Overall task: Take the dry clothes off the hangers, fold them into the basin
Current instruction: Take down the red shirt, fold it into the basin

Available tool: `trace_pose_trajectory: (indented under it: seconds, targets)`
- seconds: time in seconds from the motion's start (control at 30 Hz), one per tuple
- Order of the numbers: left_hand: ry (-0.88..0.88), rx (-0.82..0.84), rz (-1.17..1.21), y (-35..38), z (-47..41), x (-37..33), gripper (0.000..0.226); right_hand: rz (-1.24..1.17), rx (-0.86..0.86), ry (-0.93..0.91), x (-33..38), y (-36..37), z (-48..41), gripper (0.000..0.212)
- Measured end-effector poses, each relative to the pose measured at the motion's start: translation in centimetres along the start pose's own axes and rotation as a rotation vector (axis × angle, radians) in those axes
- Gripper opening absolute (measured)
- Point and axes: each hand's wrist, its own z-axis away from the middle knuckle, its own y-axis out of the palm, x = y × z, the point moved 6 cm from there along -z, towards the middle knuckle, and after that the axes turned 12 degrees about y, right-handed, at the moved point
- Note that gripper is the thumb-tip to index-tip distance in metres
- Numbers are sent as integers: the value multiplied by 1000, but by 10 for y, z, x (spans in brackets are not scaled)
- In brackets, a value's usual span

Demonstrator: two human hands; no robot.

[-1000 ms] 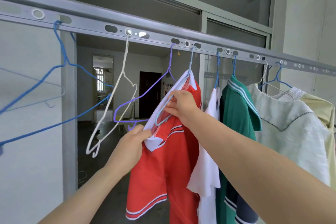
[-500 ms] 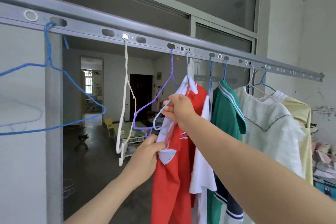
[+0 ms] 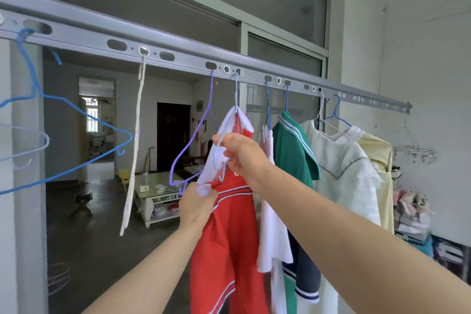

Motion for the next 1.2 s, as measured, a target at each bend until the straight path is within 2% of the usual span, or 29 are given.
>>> trace_pose_trajectory:
  seconds: [0.07,0.13,0.23,0.33,0.37,0.53,0.6,0.63,0.7,0.77,0.87,0.93,1.03,1.1,1.17,1.2]
  targets:
    - [69,-65,-131,12,-11,-12,28,68,139,-50,4,1,11,38]
    - [157,-79,-186,29,-21,-24,30,91,254,-77,7,3,22,32]
    - [208,-54,-137,59,-24,-31,32,61,265,-37,4,-11,26,30]
    - [120,-28,-49,83,-16,-25,8,-2,237,23,7,-33,33,40]
    - [109,-20,-30,91,-8,-27,9,-21,227,40,8,-42,38,40]
    - [179,118,139,115,16,-45,49,-53,142,17,14,-74,49,43]
    - [283,114,-10,119,12,-46,69,-84,102,1,17,-85,51,39]
    - [335,103,-138,119,11,-46,71,-106,85,-3,19,-90,52,36]
    - [365,64,-303,118,7,-45,68,-174,71,-4,25,-101,57,29]
    - [311,55,-352,116,-2,-43,63,-252,62,10,30,-110,59,27]
    - [97,36,-400,110,-20,-42,34,-384,54,17,36,-127,65,28]
    - [23,18,-354,102,-27,-34,24,-509,44,30,38,-137,69,32]
    - [-34,20,-329,88,-29,-13,37,-686,5,34,40,-153,73,35]
    - [-13,20,-280,85,-25,-11,40,-743,-16,29,43,-162,77,34]
    - [68,69,-344,87,-13,-19,21,-717,-65,44,38,-167,80,31]
    - [97,116,-387,90,-6,-20,20,-672,-87,65,33,-168,82,30]
